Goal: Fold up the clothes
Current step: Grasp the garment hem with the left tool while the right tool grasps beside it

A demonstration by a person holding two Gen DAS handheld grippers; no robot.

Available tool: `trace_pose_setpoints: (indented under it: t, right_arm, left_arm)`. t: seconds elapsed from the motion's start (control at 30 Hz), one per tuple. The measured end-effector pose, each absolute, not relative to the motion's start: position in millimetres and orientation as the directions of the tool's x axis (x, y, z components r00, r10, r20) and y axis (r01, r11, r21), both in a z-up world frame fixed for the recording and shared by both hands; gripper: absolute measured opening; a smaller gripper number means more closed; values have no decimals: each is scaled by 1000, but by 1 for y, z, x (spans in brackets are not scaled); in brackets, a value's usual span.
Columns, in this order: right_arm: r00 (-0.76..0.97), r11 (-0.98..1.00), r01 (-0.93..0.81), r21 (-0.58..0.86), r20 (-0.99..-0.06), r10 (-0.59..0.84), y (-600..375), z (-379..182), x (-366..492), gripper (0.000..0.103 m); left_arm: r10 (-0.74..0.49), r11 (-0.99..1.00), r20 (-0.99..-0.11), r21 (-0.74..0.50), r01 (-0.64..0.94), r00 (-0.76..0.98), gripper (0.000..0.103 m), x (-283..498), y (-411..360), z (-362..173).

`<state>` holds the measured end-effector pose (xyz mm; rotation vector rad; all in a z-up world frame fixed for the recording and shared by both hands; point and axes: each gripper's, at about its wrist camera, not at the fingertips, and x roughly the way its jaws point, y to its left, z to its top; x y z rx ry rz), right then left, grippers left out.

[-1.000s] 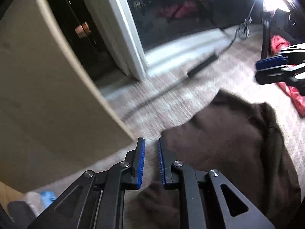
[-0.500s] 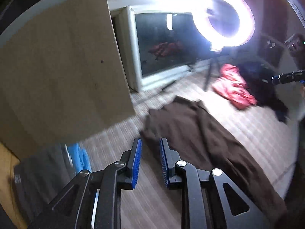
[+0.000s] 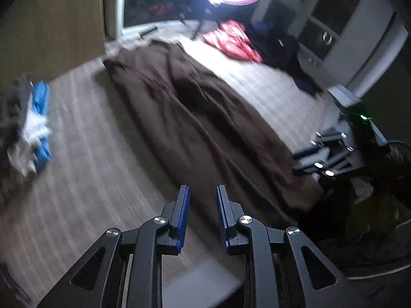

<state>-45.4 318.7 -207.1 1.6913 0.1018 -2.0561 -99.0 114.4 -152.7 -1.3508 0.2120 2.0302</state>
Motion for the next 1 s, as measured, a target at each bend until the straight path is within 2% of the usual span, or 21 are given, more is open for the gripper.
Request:
trace_pose_setpoints:
  t: [0.17, 0.27, 0.33, 0.37, 0.4, 0.5, 0.63, 1.0]
  right_arm:
    - [-166, -866, 493, 85, -968, -190, 316, -226, -7, 34]
    - [-187, -884, 460, 81, -964, -186, 332, -216, 3, 34]
    - [-236, -912, 394, 117, -946, -223, 346, -208, 1, 35]
    - [-260, -925, 351, 143, -934, -243, 354, -205, -2, 43]
    - [-254, -931, 324, 170, -932, -259, 358, -208, -3, 44]
    - [-229, -933, 277, 229, -928, -295, 361, -222, -4, 44]
    - [-207, -931, 261, 254, -928, -311, 354, -236, 4, 44]
    - [-203, -943, 231, 240, -936, -288, 341, -241, 1, 46]
  left_arm:
    - [382, -784, -903, -203, -586, -198, 20, -41, 142, -191]
    - [321, -831, -924, -170, -529, -207, 20, -24, 150, -208]
    - [283, -867, -933, -151, -474, -221, 24, -19, 150, -216]
    - [275, -882, -935, -153, -445, -223, 26, -18, 148, -218]
    - [269, -895, -937, -158, -416, -224, 27, -18, 147, -221]
    - [274, -915, -936, -183, -361, -221, 28, -15, 146, -223]
    - [283, -919, -937, -204, -337, -204, 40, -12, 151, -224]
    - [278, -924, -949, -222, -311, -148, 44, -18, 160, -237]
